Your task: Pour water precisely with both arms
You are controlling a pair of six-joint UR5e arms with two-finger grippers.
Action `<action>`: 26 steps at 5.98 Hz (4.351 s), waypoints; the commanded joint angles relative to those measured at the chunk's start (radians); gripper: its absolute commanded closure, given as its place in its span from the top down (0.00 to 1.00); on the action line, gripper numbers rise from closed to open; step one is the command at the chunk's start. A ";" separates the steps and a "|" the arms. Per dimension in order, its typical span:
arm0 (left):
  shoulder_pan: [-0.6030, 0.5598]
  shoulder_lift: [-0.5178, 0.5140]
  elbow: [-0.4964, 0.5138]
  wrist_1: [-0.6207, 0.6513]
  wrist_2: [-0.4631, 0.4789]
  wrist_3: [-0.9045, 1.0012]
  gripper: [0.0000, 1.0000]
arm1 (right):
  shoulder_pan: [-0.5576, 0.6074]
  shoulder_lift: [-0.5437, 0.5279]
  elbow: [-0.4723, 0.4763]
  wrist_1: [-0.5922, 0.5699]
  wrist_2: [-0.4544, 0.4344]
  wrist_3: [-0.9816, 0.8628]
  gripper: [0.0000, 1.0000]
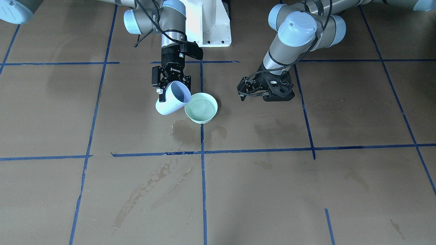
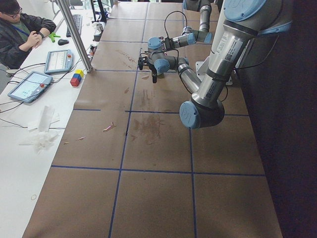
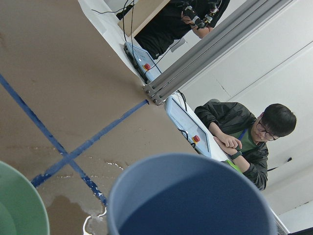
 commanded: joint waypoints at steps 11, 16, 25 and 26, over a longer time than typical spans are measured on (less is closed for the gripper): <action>0.000 0.000 0.000 0.000 0.000 0.002 1.00 | -0.003 0.033 -0.022 -0.188 -0.131 -0.431 0.00; -0.001 0.000 0.000 0.000 -0.002 0.002 1.00 | -0.001 0.033 -0.022 -0.189 -0.143 -0.462 0.00; -0.003 0.000 0.000 0.000 -0.002 0.003 1.00 | -0.004 0.034 -0.024 -0.189 -0.145 -0.468 0.00; -0.001 0.000 0.000 0.000 -0.002 0.003 1.00 | -0.006 0.037 -0.024 -0.189 -0.145 -0.468 0.00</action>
